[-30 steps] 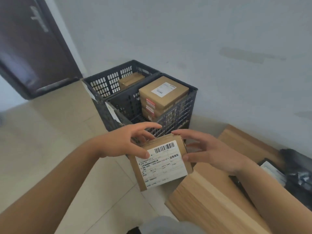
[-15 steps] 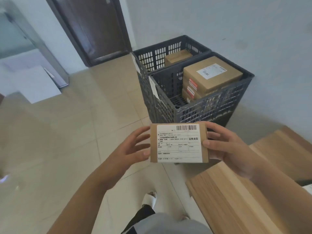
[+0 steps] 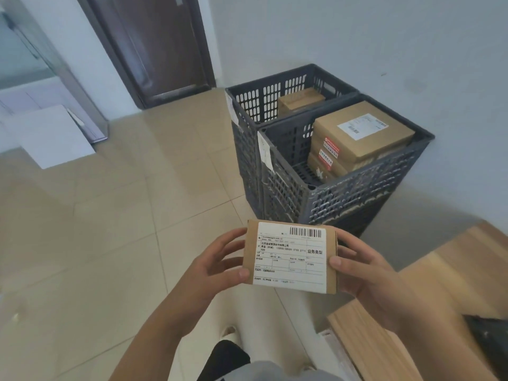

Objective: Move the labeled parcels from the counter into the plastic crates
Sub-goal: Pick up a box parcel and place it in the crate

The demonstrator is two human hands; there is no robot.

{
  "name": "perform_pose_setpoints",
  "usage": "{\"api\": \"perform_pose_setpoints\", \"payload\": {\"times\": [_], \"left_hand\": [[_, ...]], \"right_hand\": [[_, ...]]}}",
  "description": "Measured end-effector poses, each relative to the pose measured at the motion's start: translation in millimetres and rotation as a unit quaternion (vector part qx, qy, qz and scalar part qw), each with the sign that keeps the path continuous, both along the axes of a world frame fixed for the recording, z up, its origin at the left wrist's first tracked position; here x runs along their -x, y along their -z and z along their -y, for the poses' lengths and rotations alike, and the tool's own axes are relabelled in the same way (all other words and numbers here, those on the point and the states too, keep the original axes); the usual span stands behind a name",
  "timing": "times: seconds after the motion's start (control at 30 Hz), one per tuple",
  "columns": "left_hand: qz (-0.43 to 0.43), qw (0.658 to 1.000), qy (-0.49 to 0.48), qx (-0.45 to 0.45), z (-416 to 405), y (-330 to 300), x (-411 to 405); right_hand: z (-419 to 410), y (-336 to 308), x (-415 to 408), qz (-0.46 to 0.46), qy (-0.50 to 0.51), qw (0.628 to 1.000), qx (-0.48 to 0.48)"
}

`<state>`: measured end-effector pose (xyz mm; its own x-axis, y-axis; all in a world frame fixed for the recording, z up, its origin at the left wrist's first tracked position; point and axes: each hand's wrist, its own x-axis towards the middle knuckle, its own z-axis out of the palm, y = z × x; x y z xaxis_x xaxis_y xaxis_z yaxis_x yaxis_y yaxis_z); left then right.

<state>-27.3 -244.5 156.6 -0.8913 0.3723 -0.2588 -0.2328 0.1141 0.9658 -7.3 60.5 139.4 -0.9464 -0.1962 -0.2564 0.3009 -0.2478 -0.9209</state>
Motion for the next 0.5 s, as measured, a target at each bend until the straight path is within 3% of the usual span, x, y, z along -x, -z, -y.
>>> {"api": "perform_pose_setpoints", "payload": {"times": [0.5], "left_hand": [[-0.031,0.998,0.003,-0.059,158.4,-6.3,121.9]], "right_hand": [[160.1,-35.6,118.7,-0.003,0.023,0.999,-0.036]]}}
